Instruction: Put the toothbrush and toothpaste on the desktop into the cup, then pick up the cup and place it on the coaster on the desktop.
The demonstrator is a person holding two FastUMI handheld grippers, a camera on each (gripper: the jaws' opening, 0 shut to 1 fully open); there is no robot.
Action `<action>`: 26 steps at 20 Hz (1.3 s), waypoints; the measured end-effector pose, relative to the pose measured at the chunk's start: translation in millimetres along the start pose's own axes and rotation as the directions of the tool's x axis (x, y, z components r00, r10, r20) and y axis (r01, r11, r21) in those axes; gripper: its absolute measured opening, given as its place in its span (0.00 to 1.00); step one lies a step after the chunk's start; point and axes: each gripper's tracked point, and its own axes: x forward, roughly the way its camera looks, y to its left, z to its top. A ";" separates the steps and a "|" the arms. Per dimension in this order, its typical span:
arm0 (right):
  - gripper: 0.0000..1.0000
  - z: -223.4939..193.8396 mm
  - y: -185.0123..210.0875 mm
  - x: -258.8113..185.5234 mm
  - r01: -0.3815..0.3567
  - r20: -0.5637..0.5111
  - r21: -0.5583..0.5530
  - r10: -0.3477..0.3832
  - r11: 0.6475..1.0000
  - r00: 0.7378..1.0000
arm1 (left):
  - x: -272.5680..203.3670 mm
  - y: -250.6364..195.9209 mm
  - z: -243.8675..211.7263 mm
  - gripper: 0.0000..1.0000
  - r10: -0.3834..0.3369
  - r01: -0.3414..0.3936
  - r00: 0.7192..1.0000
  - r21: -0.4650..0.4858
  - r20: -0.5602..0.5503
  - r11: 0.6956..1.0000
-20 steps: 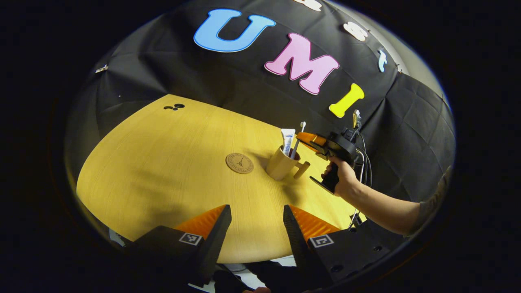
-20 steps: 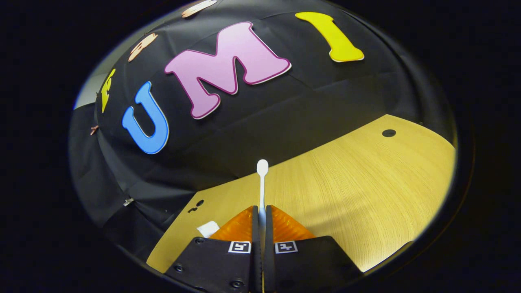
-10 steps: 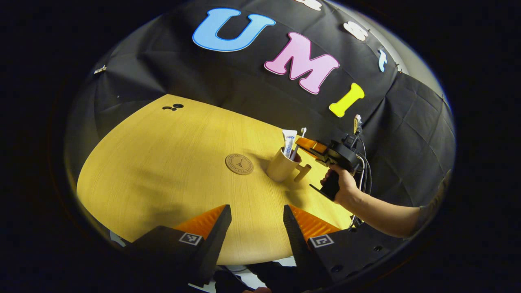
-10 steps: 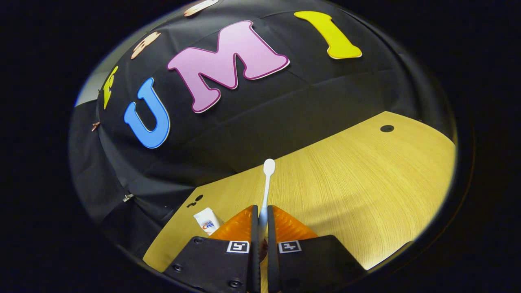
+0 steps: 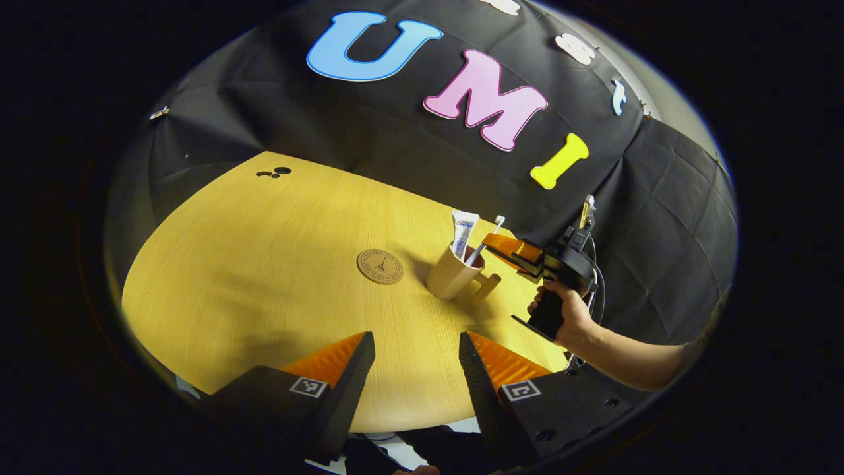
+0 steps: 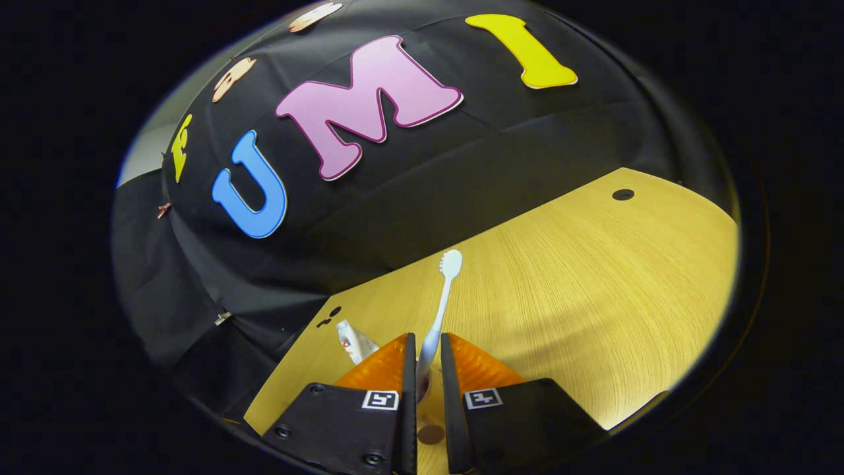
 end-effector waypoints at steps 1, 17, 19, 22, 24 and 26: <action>0.22 -1.9 0.1 -3.7 -0.004 -0.007 0.003 0.004 1.000 1.000 | 0.8 -0.8 0.6 0.81 0.000 0.000 1.000 0.000 0.001 1.000; 0.47 -7.1 8.1 -74.5 -0.083 -0.260 -0.142 0.044 0.986 0.965 | 16.7 0.4 20.5 0.81 -0.003 0.003 1.000 0.017 0.027 1.000; 0.54 -13.7 7.3 -79.8 -0.081 -0.311 -0.179 0.022 0.981 0.950 | 17.4 3.1 23.6 0.81 0.001 -0.001 1.000 0.016 0.031 1.000; 0.54 -24.9 6.2 -83.0 -0.074 -0.375 -0.231 -0.019 0.970 0.927 | 18.2 7.1 26.4 0.81 0.002 -0.002 0.999 0.014 0.034 1.000; 0.54 -30.3 4.4 -83.0 -0.063 -0.405 -0.259 -0.050 0.964 0.913 | 18.7 9.3 27.8 0.81 0.003 -0.004 0.999 0.021 0.035 1.000; 0.54 -37.1 -1.1 -80.5 -0.053 -0.436 -0.304 -0.089 0.951 0.895 | 18.0 10.8 27.8 0.81 0.005 -0.006 0.999 0.036 0.033 0.999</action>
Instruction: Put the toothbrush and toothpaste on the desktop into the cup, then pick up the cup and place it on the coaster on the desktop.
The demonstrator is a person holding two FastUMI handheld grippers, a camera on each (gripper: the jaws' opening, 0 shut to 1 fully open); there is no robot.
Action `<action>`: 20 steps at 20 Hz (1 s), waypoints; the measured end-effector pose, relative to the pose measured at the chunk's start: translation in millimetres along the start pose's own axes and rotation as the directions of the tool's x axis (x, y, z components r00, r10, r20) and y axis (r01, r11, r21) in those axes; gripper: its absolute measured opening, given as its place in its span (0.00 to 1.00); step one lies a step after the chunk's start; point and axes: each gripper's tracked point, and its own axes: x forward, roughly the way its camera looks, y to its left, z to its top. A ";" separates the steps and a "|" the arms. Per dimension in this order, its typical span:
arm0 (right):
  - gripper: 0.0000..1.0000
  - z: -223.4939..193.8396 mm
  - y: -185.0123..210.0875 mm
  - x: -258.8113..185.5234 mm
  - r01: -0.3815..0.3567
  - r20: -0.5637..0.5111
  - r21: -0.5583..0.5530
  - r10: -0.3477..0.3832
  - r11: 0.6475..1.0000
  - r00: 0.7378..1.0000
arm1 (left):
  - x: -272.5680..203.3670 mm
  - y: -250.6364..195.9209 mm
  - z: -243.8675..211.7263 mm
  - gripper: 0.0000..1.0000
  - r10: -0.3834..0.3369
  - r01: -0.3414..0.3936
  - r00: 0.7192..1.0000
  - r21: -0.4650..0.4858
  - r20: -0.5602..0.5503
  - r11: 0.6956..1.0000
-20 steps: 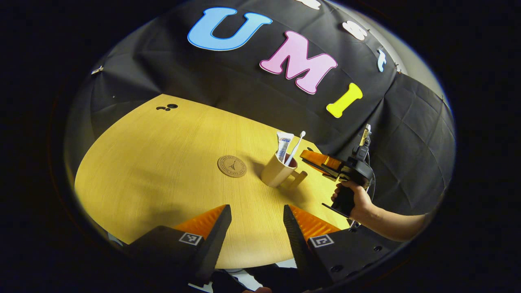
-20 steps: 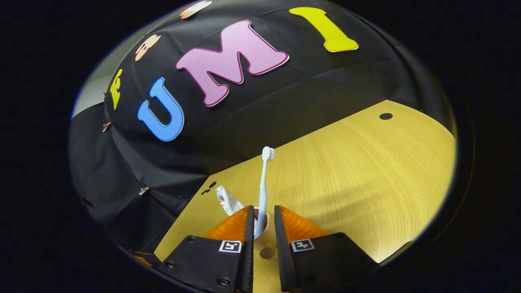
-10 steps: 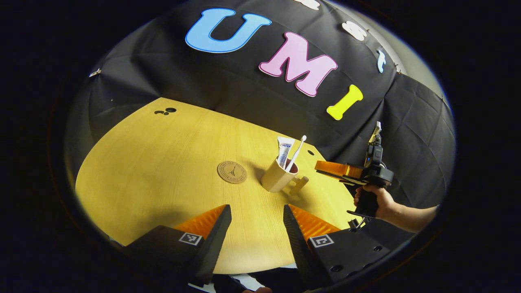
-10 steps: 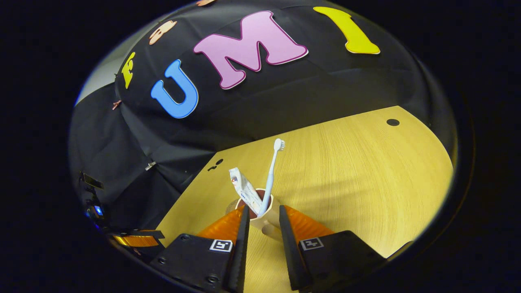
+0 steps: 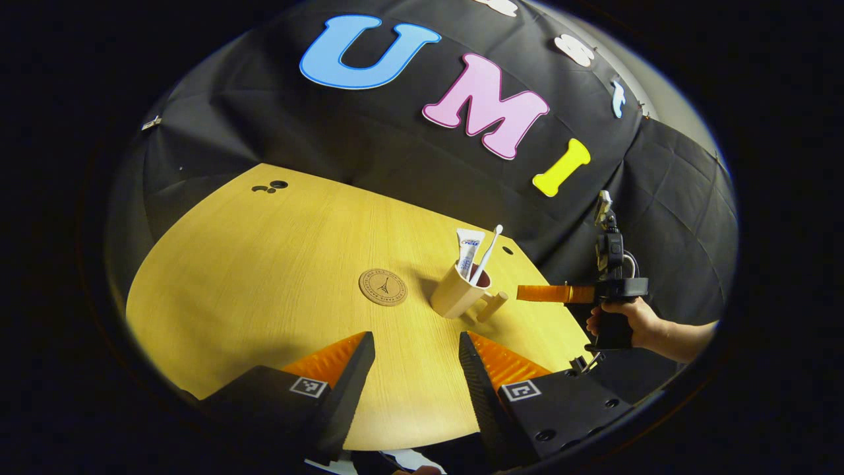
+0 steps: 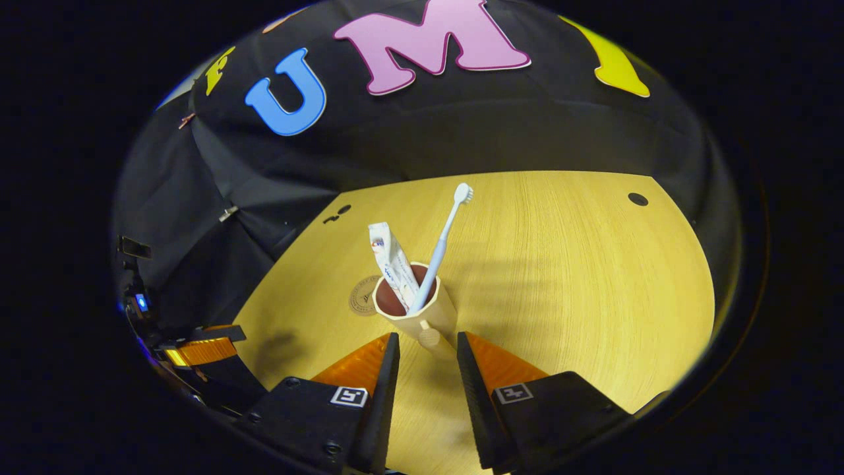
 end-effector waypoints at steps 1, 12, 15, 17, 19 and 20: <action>0.54 -4.4 -3.7 3.0 0.018 -0.029 -0.026 -0.019 1.000 0.999 | -0.9 0.7 0.1 0.81 0.000 0.000 1.000 0.007 -0.001 1.000; 0.54 -30.8 -9.9 38.4 0.025 -0.289 -0.176 -0.076 0.984 0.954 | -10.0 20.4 -16.5 0.81 0.038 -0.038 0.999 -0.011 -0.011 0.999; 0.55 -35.6 -10.9 52.1 0.022 -0.335 -0.224 -0.098 0.974 0.937 | -13.4 25.3 -19.3 0.81 0.052 -0.052 0.999 -0.019 -0.013 0.998; 0.54 -38.2 -10.5 60.9 0.017 -0.359 -0.253 -0.110 0.967 0.927 | -14.9 27.4 -20.1 0.81 0.058 -0.058 0.998 -0.024 -0.014 0.998; 0.54 -42.5 -9.0 68.5 0.009 -0.391 -0.267 -0.116 0.964 0.913 | -16.9 31.8 -20.3 0.81 0.066 -0.066 0.998 -0.027 -0.013 0.997; 0.55 -44.9 -9.4 72.7 0.005 -0.407 -0.268 -0.118 0.963 0.906 | -17.6 34.6 -21.0 0.81 0.069 -0.069 0.998 -0.030 -0.014 0.997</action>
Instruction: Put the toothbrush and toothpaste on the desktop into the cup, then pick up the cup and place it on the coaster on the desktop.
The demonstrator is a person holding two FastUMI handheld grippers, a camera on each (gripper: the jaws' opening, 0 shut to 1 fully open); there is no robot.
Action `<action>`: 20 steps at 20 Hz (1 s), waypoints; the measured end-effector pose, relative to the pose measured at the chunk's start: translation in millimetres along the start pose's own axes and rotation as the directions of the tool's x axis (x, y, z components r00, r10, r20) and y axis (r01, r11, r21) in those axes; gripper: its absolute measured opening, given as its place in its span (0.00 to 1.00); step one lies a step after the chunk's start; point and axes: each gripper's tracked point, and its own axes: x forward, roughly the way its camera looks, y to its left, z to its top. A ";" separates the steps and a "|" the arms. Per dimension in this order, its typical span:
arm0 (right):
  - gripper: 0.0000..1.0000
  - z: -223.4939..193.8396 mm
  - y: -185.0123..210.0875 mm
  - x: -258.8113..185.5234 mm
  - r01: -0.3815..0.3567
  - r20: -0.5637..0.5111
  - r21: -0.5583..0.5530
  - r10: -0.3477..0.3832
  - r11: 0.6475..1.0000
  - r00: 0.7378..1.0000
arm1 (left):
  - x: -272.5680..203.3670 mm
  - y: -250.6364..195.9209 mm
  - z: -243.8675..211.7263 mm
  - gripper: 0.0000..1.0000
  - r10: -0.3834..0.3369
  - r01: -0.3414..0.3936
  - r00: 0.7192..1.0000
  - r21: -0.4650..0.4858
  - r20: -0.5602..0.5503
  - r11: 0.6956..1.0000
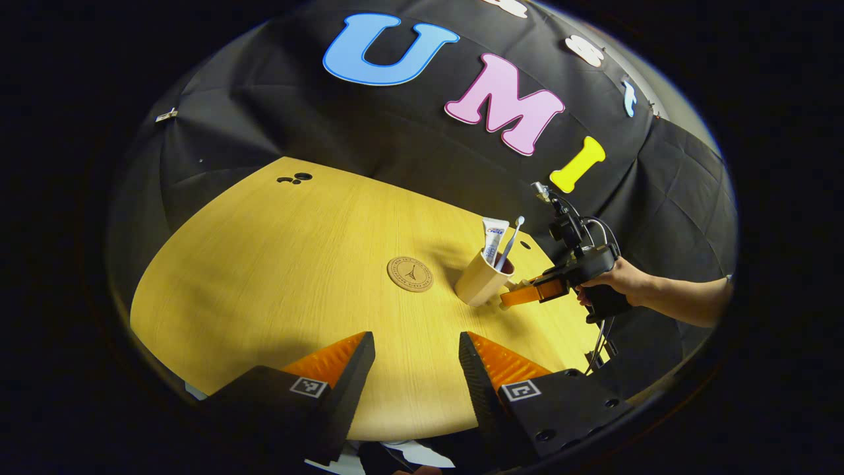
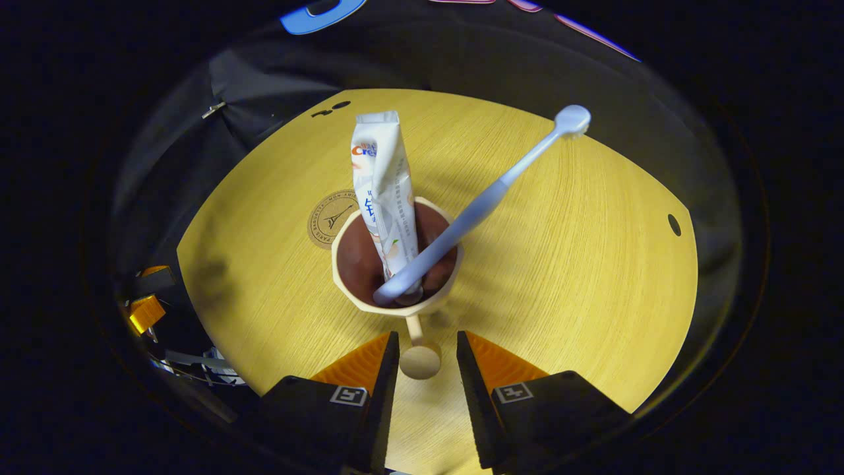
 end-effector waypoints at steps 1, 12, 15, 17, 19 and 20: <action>0.54 1.1 -0.4 4.0 0.001 -0.010 -0.006 -0.001 1.000 1.000 | -0.4 1.8 0.3 0.81 0.004 -0.004 1.000 -0.005 0.000 1.000; 0.55 1.5 6.1 26.2 0.015 -0.136 -0.036 -0.019 0.999 0.991 | 2.2 18.7 4.8 0.81 0.023 -0.023 1.000 -0.021 -0.006 1.000; 0.49 -1.9 -2.0 32.1 0.016 -0.164 -0.042 -0.023 0.999 0.986 | 1.5 22.4 3.1 0.81 0.028 -0.028 1.000 -0.025 -0.011 0.999; 0.34 -3.2 -0.8 33.2 0.014 -0.177 -0.050 -0.023 0.999 0.984 | 2.0 24.9 3.3 0.81 0.031 -0.031 0.999 -0.027 -0.012 0.999; 0.39 -5.4 0.0 34.0 0.014 -0.194 -0.061 -0.026 0.998 0.981 | 2.8 26.4 4.6 0.81 0.031 -0.031 0.999 -0.032 -0.011 0.999; 0.33 -6.1 0.2 32.4 0.010 -0.204 -0.069 -0.024 0.998 0.979 | 2.9 27.0 4.3 0.81 0.031 -0.031 0.999 -0.033 -0.010 0.999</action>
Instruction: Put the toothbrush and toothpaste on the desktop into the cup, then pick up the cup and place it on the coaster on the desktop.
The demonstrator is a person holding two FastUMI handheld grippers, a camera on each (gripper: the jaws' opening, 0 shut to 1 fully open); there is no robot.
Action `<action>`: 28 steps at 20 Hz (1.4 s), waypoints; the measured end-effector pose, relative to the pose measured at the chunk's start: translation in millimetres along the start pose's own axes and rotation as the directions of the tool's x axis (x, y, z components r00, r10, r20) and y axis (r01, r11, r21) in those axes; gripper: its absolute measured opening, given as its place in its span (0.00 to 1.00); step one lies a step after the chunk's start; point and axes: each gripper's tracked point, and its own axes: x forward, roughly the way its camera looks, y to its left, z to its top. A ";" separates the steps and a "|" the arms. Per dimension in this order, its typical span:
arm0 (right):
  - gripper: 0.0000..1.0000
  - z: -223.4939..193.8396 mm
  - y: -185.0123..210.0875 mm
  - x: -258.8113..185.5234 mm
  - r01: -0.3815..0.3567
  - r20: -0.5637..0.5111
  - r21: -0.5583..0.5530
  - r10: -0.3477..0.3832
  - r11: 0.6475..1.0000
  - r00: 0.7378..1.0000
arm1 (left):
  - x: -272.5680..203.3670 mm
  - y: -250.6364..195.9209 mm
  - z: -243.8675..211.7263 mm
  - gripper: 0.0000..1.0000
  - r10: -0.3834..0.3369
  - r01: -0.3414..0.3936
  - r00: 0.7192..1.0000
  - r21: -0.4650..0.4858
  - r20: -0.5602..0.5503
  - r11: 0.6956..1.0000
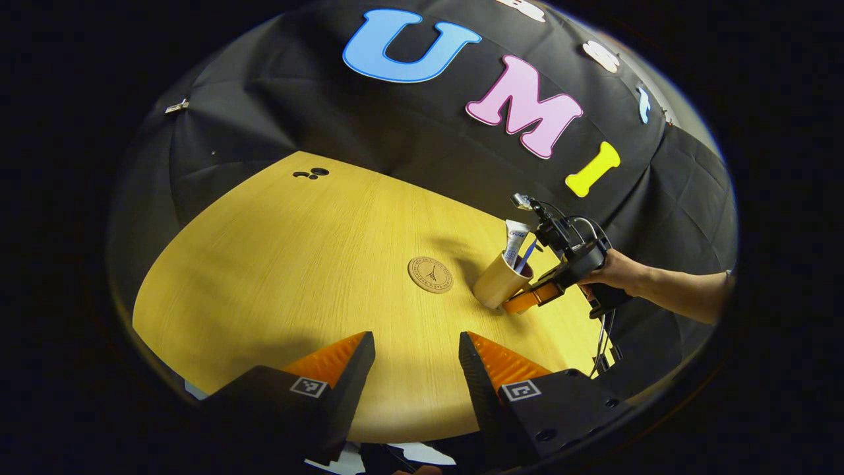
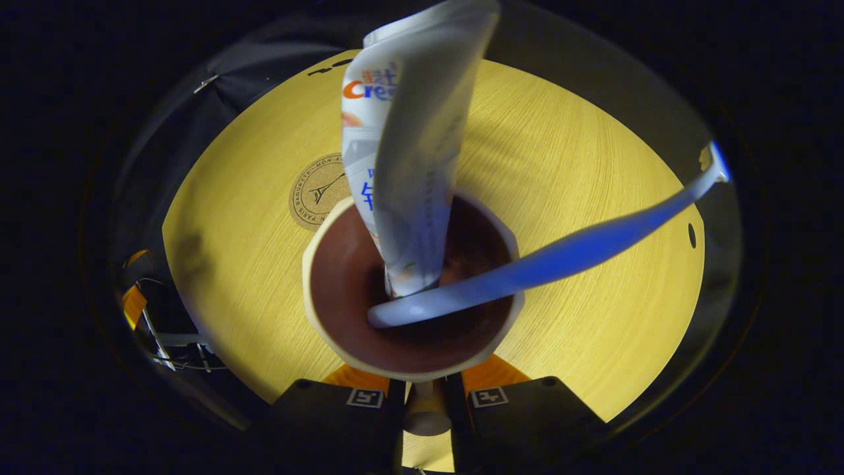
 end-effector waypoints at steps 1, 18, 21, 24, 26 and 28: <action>0.33 -0.8 -0.2 1.1 0.001 -0.002 -0.010 -0.001 1.000 1.000 | 0.2 -0.1 1.6 0.81 -0.001 0.001 1.000 0.000 0.000 1.000; 0.30 31.3 13.9 -22.1 -0.005 0.133 0.001 0.005 1.000 0.991 | 2.8 13.5 6.9 0.81 -0.015 0.015 1.000 0.000 0.002 1.000; 0.30 43.6 26.7 -21.3 -0.017 0.132 -0.021 0.019 1.000 0.991 | -0.5 18.1 7.2 0.81 -0.012 0.012 1.000 -0.002 0.005 1.000; 0.30 57.7 43.5 -17.0 -0.029 0.128 -0.054 0.036 0.998 0.991 | -2.2 22.4 5.8 0.81 -0.006 0.006 1.000 -0.004 0.006 1.000; 0.30 66.7 53.9 -14.7 -0.036 0.121 -0.077 0.045 0.996 0.992 | -4.6 26.7 6.0 0.81 0.000 0.000 1.000 -0.005 0.007 1.000; 0.30 74.8 63.7 -10.3 -0.041 0.117 -0.100 0.053 0.994 0.992 | -6.8 31.7 6.4 0.81 0.006 -0.006 1.000 -0.011 0.011 1.000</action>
